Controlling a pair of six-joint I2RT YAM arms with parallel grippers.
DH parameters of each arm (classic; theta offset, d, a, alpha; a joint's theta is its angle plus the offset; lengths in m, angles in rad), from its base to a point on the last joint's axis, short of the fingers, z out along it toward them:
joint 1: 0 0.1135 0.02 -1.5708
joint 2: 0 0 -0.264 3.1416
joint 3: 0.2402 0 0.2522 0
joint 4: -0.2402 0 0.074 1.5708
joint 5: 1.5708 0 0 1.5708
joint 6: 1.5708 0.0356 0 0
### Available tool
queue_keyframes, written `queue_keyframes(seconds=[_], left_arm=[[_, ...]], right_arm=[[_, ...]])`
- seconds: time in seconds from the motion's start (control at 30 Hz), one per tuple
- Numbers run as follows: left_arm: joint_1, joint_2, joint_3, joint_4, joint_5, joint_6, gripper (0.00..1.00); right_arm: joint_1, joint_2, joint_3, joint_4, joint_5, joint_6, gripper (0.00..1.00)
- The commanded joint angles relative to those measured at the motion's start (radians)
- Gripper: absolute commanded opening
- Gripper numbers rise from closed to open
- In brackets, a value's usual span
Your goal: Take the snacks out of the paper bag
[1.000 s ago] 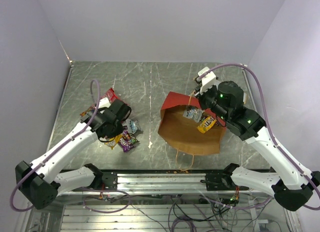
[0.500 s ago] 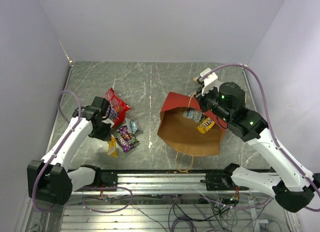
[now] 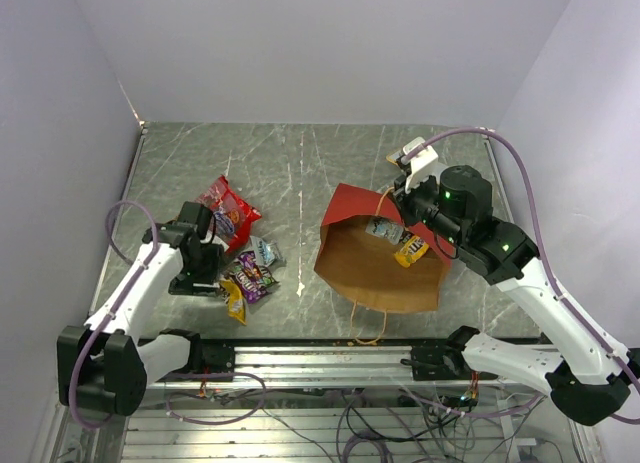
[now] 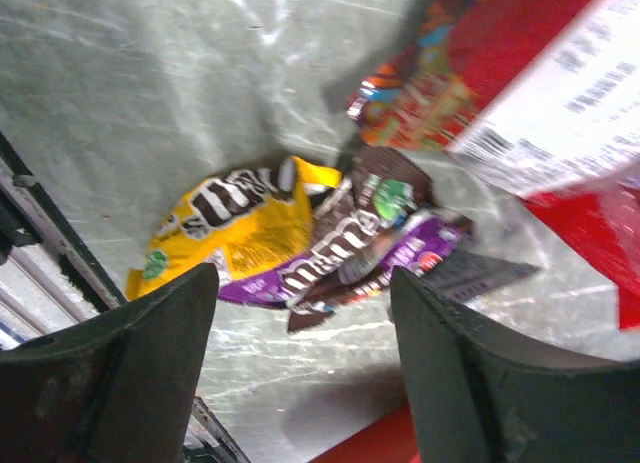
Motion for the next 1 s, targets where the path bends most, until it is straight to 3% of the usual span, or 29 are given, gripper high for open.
queue_keyframes(seconds=[0.0, 0.2, 0.43, 0.57, 0.7, 0.8, 0.9, 0.97], left_arm=[[0.011, -0.008, 0.110, -0.065, -0.059, 0.060, 0.84], [0.011, -0.108, 0.214, -0.053, -0.067, 0.192, 0.88], [0.011, -0.080, 0.437, 0.104, -0.007, 0.511, 0.93], [0.011, -0.099, 0.483, 0.259, 0.072, 0.627, 1.00], [0.011, -0.213, 0.360, 0.574, 0.183, 0.644, 0.98], [0.010, -0.236, 0.303, 0.813, 0.327, 0.668, 0.87], [-0.060, -0.172, 0.357, 0.818, 0.410, 0.772, 0.86], [-0.183, -0.124, 0.420, 0.781, 0.379, 0.873, 0.86]], right_arm=[[0.001, -0.002, 0.029, 0.002, -0.004, 0.008, 0.00], [0.000, 0.004, 0.022, 0.019, -0.003, -0.006, 0.00], [0.001, 0.014, 0.020, 0.030, -0.020, -0.016, 0.00], [0.001, 0.028, 0.040, 0.026, -0.026, -0.017, 0.00], [0.002, 0.023, 0.044, 0.019, -0.027, -0.017, 0.00], [0.001, 0.014, 0.046, 0.018, -0.021, -0.018, 0.00], [0.001, 0.013, 0.055, 0.014, -0.022, -0.012, 0.00], [0.001, 0.015, 0.055, 0.017, -0.024, -0.008, 0.00]])
